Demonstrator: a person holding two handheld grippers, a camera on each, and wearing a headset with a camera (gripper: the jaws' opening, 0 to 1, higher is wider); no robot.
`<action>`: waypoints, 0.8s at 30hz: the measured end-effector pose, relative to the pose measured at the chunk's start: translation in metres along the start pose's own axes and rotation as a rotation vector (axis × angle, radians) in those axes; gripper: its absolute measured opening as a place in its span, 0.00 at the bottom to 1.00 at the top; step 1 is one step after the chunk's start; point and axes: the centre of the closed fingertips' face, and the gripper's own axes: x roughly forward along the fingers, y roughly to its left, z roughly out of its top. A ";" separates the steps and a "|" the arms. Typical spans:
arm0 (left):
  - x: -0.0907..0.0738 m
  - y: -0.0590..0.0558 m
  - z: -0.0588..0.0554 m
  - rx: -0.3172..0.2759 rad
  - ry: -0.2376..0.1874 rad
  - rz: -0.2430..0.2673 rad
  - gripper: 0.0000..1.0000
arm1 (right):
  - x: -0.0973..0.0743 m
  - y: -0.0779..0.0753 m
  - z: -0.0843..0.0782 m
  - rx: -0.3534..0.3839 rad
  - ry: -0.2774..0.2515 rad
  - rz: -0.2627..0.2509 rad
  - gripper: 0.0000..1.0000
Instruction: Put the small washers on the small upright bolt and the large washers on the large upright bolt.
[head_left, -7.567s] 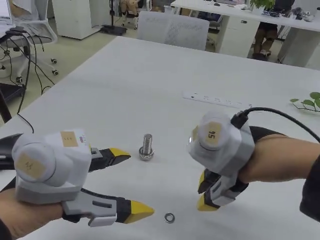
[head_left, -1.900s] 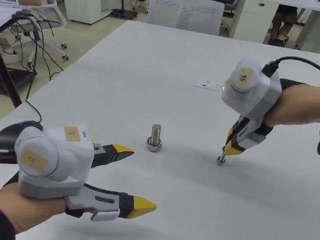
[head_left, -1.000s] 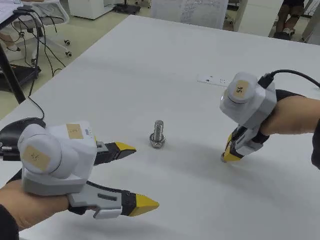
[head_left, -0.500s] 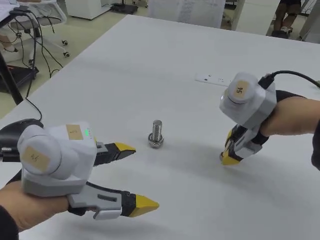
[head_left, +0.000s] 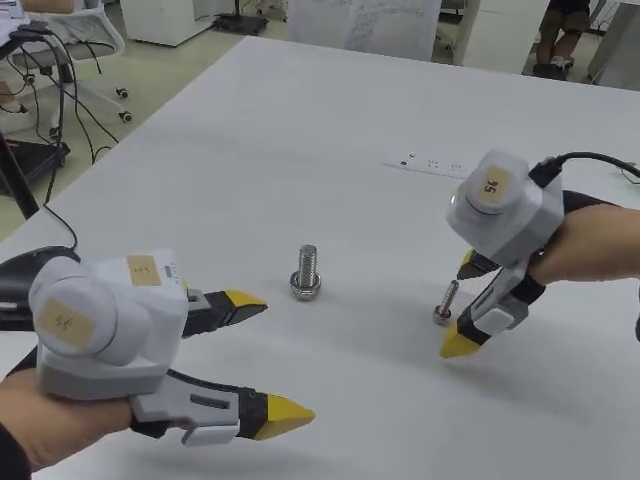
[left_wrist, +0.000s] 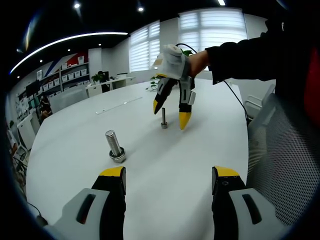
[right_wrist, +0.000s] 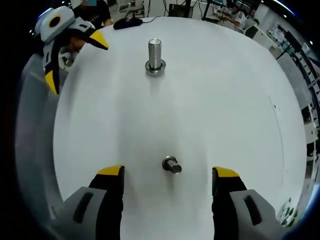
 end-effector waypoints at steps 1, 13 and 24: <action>0.000 0.000 0.000 0.001 0.000 -0.001 0.69 | -0.001 -0.001 0.000 0.003 -0.007 -0.005 0.76; -0.003 -0.003 0.005 0.010 -0.008 -0.002 0.70 | -0.020 0.009 0.009 0.065 -0.141 -0.062 0.94; -0.006 -0.005 0.008 0.021 -0.016 -0.005 0.70 | -0.035 0.027 0.003 0.118 -0.213 -0.102 0.97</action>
